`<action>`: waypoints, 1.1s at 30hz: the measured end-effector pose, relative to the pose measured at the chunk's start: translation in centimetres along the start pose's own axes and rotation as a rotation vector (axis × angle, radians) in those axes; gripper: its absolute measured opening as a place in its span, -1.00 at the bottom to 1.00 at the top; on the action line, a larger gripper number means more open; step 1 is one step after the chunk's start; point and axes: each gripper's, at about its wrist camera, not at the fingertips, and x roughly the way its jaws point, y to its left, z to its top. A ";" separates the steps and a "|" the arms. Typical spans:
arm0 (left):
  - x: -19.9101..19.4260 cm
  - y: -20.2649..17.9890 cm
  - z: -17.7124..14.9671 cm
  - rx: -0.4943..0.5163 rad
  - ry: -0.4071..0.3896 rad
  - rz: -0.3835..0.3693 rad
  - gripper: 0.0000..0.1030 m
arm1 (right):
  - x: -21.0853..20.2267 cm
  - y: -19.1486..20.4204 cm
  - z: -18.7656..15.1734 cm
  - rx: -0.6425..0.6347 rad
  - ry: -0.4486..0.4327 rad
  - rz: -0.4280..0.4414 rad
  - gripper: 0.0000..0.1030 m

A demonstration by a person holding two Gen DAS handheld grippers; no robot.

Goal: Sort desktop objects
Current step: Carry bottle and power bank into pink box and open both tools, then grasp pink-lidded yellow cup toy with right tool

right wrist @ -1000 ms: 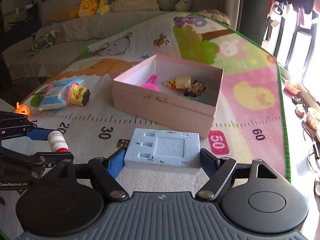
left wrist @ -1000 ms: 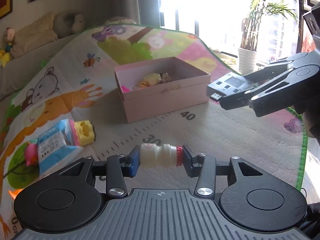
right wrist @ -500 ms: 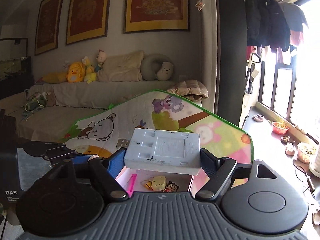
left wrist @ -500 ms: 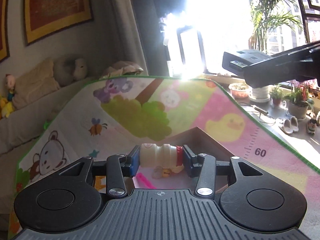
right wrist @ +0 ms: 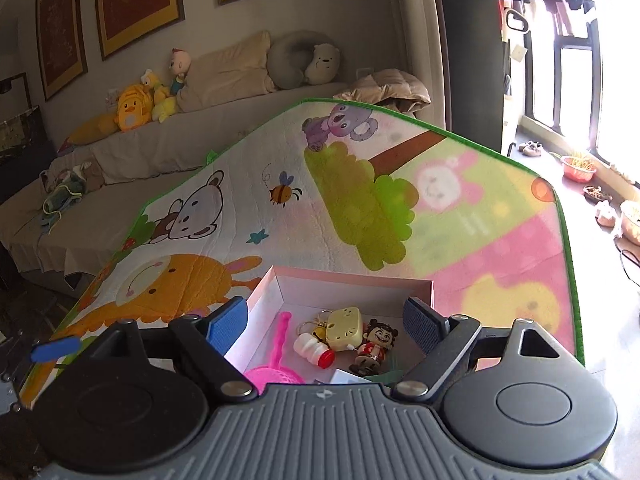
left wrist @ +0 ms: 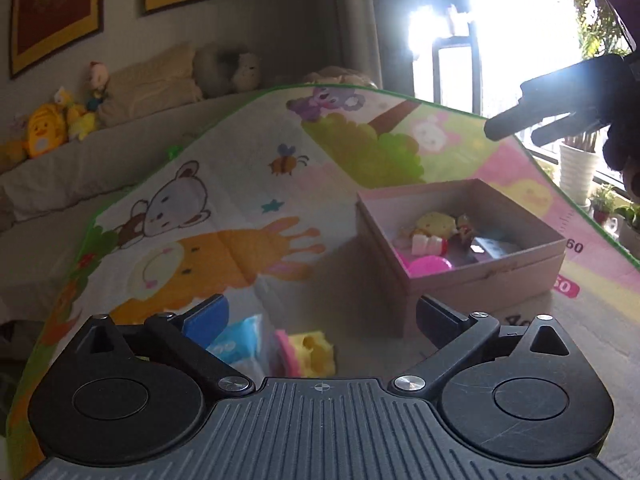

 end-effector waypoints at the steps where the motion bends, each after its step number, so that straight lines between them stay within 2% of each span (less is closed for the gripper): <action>1: -0.8 0.7 -1.2 -0.012 0.012 0.027 1.00 | 0.2 0.6 -0.1 -0.006 0.003 0.006 0.70; 4: -2.7 3.1 -4.2 -0.072 0.048 0.145 1.00 | 0.9 3.9 -0.9 -0.077 0.022 0.047 0.72; 7: -3.7 5.5 -6.3 -0.133 0.074 0.214 1.00 | 1.9 8.3 -2.0 -0.173 0.042 0.099 0.83; 9: -4.0 6.5 -7.1 -0.145 0.095 0.239 1.00 | 2.8 11.3 -2.8 -0.236 0.071 0.137 0.83; 12: -4.3 7.2 -7.8 -0.138 0.096 0.251 1.00 | 4.6 15.4 -4.1 -0.299 0.124 0.202 0.83; 15: -4.6 7.7 -8.3 -0.166 0.089 0.218 1.00 | 6.5 18.4 -5.3 -0.331 0.165 0.231 0.79; 17: -4.5 8.1 -8.6 -0.194 0.098 0.199 1.00 | 8.1 19.5 -5.9 -0.329 0.212 0.223 0.51; 19: -4.3 8.4 -8.9 -0.221 0.111 0.181 1.00 | 9.4 19.7 -6.5 -0.317 0.253 0.214 0.35; 22: -4.1 8.9 -9.1 -0.253 0.117 0.157 1.00 | 10.1 18.9 -7.6 -0.308 0.288 0.204 0.27; 24: -4.0 9.1 -9.1 -0.267 0.116 0.140 1.00 | 10.1 18.3 -8.1 -0.301 0.313 0.232 -0.15; 28: -3.3 8.8 -8.8 -0.273 0.132 0.124 1.00 | 7.8 16.7 -9.1 -0.274 0.289 0.249 -0.18; 33: -2.4 6.7 -7.9 -0.251 0.141 0.012 1.00 | 4.1 12.3 -10.0 -0.158 0.314 0.292 -0.18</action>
